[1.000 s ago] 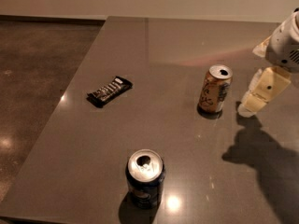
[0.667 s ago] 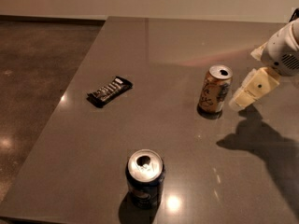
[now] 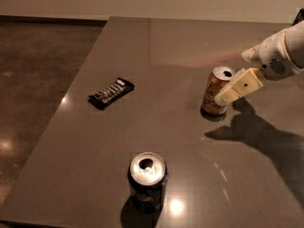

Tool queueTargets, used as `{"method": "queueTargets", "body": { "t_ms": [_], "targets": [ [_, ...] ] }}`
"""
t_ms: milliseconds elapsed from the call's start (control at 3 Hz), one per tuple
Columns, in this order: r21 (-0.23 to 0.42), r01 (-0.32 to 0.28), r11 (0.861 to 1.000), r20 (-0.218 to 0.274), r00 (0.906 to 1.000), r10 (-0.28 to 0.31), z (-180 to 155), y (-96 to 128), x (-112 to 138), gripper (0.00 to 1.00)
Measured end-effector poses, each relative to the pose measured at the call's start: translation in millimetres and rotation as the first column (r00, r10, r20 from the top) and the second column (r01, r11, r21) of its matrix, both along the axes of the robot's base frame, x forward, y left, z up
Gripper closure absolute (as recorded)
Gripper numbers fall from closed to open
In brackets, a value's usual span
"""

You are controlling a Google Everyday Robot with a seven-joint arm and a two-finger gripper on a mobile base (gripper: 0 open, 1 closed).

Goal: Knock orange can over

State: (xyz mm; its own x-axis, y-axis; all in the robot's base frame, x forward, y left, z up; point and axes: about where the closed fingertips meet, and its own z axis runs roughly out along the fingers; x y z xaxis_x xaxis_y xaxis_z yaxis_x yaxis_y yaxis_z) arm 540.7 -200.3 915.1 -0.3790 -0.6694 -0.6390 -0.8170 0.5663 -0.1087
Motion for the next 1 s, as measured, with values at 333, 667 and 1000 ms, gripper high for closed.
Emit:
{"method": "queueTargets", "body": {
  "t_ms": [333,667,1000],
  "targets": [
    [0.044,-0.013,0.999,0.008,0.9999,0.013,-3,13,3,0.00],
    [0.059,-0.017,0.998,-0.005,0.9998,0.018,-6,19,2,0.15],
    [0.078,-0.025,0.997,-0.012,0.9996,0.026,-4,24,-1,0.39]
  ]
}}
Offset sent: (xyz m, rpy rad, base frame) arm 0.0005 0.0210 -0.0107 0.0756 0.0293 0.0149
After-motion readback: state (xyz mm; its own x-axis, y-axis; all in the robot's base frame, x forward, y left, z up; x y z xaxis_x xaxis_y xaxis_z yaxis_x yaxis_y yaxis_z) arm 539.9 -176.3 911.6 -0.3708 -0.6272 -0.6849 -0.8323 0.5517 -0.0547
